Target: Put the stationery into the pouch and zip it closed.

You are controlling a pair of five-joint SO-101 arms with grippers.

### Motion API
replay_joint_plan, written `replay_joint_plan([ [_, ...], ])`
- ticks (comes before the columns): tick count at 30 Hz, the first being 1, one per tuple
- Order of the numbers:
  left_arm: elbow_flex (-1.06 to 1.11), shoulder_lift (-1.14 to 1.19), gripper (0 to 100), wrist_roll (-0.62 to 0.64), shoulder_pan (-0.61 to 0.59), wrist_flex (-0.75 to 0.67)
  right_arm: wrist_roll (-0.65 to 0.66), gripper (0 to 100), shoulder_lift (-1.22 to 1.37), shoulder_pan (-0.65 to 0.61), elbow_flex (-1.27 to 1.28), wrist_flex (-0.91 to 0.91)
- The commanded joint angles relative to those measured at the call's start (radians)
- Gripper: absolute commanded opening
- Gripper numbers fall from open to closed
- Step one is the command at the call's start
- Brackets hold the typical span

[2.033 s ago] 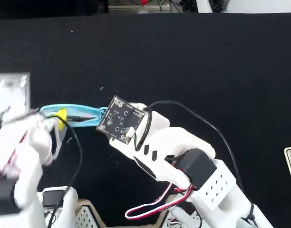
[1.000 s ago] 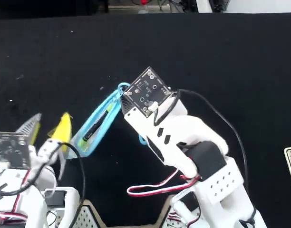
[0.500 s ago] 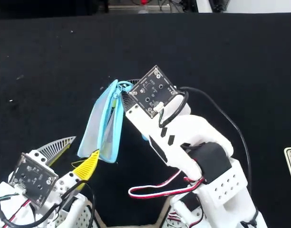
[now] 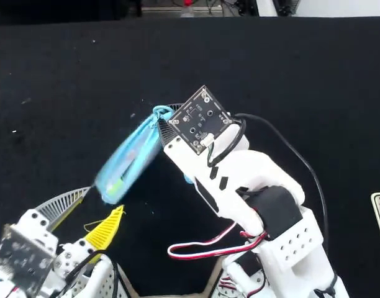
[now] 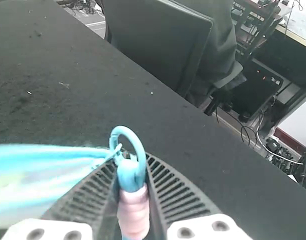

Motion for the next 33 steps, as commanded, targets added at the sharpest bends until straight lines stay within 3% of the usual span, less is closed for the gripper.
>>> replay_joint_plan([
  [1,-0.039,-0.002,21,-0.008,0.031,0.006,-0.003,1.1,0.002,0.014,-0.074,-0.017],
  [6,0.056,-0.002,21,-0.009,0.17,0.005,-0.003,1.1,0.002,0.014,-0.073,-0.017],
  [11,0.139,0.0,20,-0.057,0.179,-0.031,-0.003,1.1,-0.005,0.012,-0.076,0.018],
  [23,0.492,0.0,20,-0.086,-0.248,-0.437,-0.006,1.1,-0.064,0.011,-0.122,0.19],
  [29,0.602,-0.002,20,-0.081,-0.3,-0.585,-0.002,1.1,-0.108,-0.104,-0.111,0.288],
  [33,0.618,-0.002,20,0.021,-0.317,-0.651,-0.002,1.1,-0.11,-0.187,-0.108,0.298],
])
